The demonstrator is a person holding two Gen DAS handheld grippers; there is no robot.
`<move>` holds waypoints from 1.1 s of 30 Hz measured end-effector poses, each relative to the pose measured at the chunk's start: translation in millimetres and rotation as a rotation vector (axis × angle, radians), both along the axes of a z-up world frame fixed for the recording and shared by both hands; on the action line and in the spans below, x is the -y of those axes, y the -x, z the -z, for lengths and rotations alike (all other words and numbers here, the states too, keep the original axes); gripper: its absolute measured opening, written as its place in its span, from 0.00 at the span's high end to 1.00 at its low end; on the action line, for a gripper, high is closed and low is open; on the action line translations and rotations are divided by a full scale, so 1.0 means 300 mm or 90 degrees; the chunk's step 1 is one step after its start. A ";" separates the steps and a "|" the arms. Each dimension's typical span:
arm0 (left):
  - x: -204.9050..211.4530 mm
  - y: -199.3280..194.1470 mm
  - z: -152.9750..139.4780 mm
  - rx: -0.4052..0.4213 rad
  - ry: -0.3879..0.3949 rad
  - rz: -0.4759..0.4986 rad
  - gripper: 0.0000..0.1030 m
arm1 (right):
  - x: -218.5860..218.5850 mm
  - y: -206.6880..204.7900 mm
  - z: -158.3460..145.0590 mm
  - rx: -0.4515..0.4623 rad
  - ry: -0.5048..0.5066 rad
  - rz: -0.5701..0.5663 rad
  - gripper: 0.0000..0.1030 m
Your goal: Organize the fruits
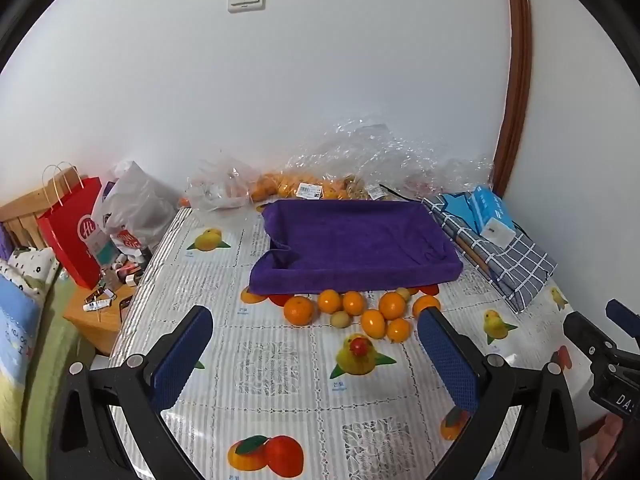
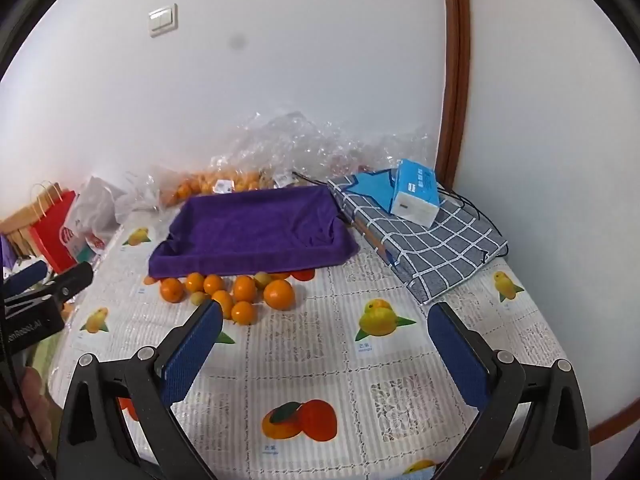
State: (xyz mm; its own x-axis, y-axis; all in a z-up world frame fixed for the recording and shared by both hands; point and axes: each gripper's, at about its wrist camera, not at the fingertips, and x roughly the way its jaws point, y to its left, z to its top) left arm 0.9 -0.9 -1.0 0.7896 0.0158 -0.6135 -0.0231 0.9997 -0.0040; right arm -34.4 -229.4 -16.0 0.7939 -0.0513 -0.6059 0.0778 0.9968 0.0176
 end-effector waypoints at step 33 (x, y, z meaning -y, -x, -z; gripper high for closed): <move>0.046 0.044 -0.038 0.003 0.019 0.023 0.00 | -0.003 0.045 -0.062 0.003 -0.004 -0.012 0.01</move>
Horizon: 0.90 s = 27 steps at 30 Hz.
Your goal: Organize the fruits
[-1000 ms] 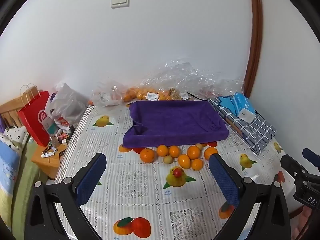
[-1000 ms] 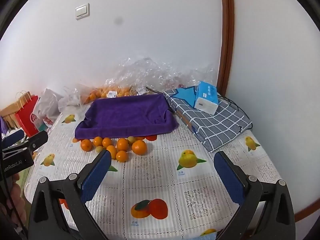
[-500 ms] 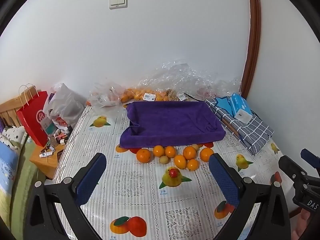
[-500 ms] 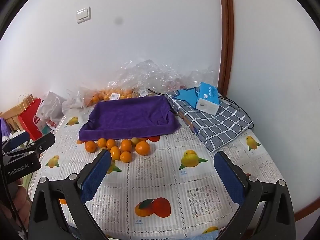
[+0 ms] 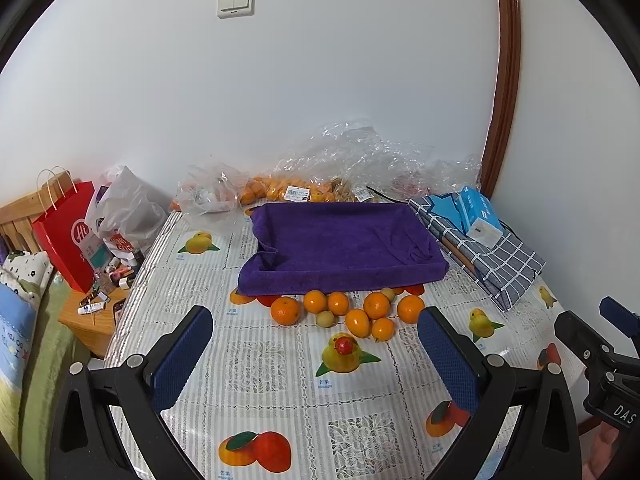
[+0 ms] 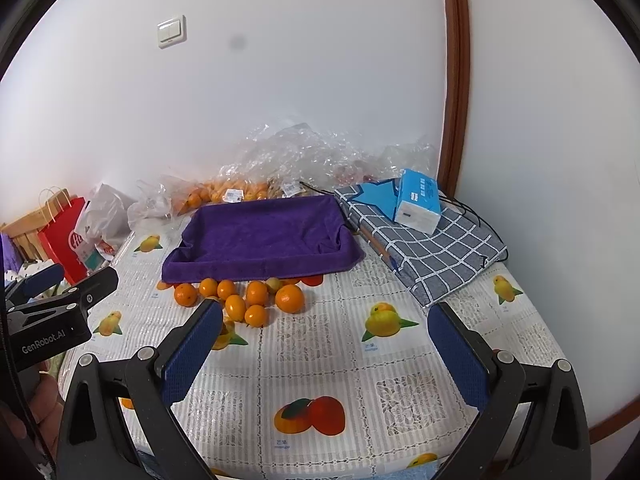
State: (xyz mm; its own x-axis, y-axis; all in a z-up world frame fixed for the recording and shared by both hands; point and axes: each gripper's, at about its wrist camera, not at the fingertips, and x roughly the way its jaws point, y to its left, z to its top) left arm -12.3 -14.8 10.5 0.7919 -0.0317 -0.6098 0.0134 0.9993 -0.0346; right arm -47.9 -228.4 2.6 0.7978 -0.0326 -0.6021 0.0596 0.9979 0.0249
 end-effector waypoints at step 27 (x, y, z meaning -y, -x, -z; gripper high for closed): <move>0.000 -0.001 -0.001 0.001 0.005 0.001 0.00 | -0.005 0.007 0.008 0.003 -0.003 -0.003 0.01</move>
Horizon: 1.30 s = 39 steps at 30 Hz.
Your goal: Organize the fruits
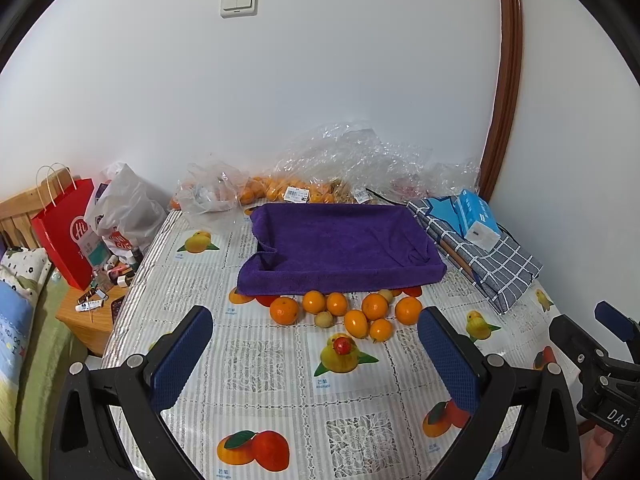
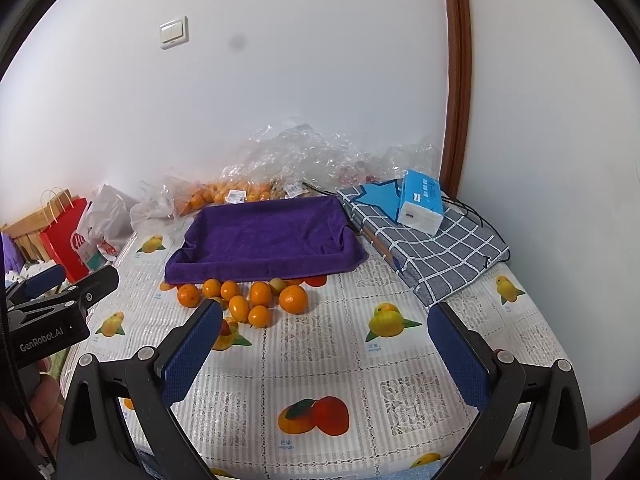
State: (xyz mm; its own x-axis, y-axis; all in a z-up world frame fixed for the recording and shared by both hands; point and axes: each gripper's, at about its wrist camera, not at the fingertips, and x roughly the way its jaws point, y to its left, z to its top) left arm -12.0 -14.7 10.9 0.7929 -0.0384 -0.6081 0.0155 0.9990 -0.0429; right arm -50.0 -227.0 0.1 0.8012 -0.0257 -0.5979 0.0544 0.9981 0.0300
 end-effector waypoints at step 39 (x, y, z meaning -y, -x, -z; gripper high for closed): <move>-0.008 -0.012 0.004 -0.001 0.001 -0.001 0.00 | -0.021 -0.018 0.012 0.006 0.013 -0.008 0.01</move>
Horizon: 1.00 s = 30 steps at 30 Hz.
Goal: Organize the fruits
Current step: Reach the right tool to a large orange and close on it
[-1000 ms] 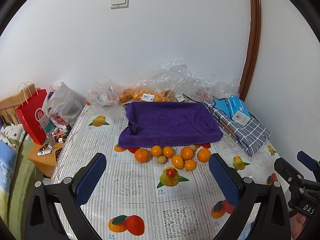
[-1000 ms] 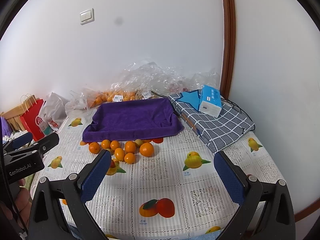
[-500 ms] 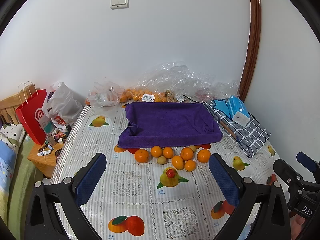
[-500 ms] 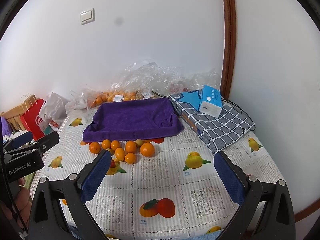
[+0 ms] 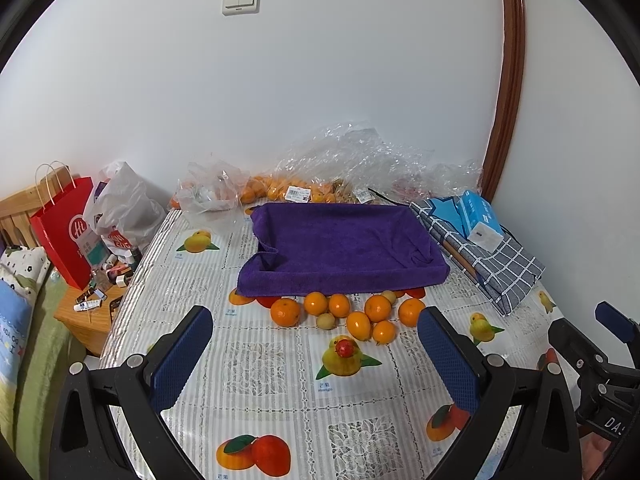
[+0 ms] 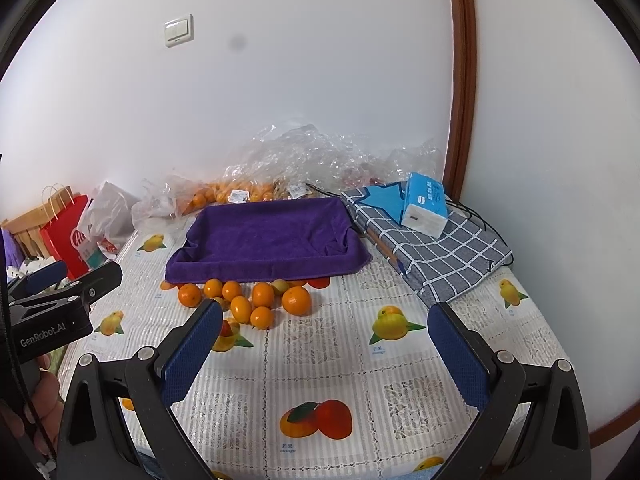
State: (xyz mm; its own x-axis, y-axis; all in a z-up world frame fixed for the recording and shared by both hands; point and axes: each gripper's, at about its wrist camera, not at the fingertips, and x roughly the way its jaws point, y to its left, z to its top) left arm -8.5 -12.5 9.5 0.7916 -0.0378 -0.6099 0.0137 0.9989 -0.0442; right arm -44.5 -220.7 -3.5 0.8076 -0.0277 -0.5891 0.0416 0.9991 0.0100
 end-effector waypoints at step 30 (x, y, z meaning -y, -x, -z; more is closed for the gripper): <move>-0.258 -0.317 0.518 -0.132 0.001 -0.032 0.06 | 0.042 -0.413 0.474 -0.118 -0.020 0.000 0.18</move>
